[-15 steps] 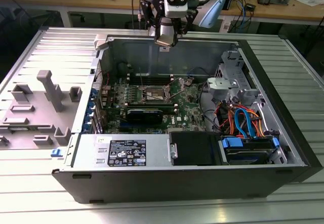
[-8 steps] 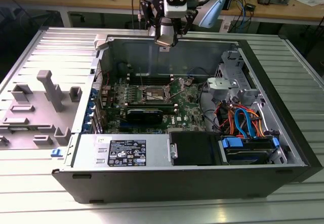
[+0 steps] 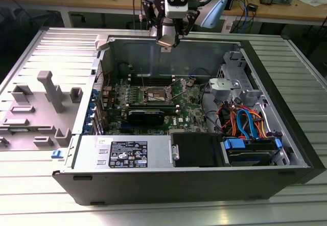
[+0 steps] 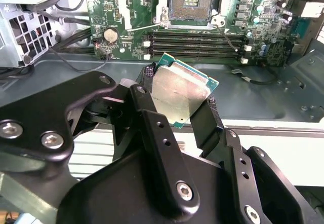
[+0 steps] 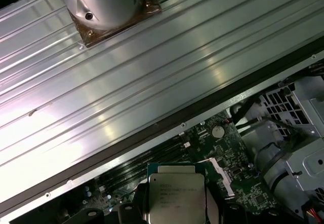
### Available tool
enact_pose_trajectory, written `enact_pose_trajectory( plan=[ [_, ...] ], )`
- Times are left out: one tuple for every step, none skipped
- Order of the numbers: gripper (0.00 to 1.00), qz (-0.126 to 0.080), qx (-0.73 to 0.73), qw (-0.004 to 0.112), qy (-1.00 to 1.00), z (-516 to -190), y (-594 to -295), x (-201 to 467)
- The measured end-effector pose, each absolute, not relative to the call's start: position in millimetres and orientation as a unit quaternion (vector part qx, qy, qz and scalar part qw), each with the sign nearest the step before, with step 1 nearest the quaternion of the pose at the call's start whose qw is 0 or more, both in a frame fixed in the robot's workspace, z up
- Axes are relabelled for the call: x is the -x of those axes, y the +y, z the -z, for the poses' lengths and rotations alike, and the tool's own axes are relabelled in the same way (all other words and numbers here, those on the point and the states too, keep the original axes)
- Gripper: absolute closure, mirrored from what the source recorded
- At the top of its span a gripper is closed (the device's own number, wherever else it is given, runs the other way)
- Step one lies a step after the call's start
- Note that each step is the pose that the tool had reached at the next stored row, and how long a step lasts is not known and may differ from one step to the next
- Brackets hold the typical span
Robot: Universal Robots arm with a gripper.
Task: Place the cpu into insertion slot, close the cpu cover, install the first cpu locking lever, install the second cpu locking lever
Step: 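Place the cpu into insertion slot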
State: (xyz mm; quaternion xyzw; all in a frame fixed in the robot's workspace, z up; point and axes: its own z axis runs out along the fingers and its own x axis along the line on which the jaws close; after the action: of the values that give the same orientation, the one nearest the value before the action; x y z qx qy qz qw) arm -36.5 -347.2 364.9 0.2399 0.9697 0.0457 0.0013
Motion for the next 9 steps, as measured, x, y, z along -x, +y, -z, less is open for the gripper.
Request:
enact_pose_trajectory(
  plan=[
    [0.45, -0.046, -0.241, 0.001, 0.969, -364.9, -347.2, 36.5],
    [0.45, -0.046, -0.244, 0.002, 0.969, -364.8, -347.2, 36.5],
    [0.45, -0.046, -0.246, 0.002, 0.968, -364.7, -347.2, 36.6],
    [0.45, -0.046, -0.247, 0.002, 0.968, -364.7, -347.2, 36.6],
    [0.45, -0.046, -0.249, 0.002, 0.968, -364.7, -347.2, 36.5],
    [0.45, -0.046, -0.25, 0.002, 0.967, -364.6, -347.2, 36.5],
    [0.45, -0.046, -0.251, 0.002, 0.967, -364.6, -347.2, 36.6],
    [0.45, -0.046, -0.252, 0.002, 0.967, -364.6, -347.2, 36.6],
    [0.45, -0.046, -0.253, 0.002, 0.966, -364.6, -347.2, 36.6]
  ],
)
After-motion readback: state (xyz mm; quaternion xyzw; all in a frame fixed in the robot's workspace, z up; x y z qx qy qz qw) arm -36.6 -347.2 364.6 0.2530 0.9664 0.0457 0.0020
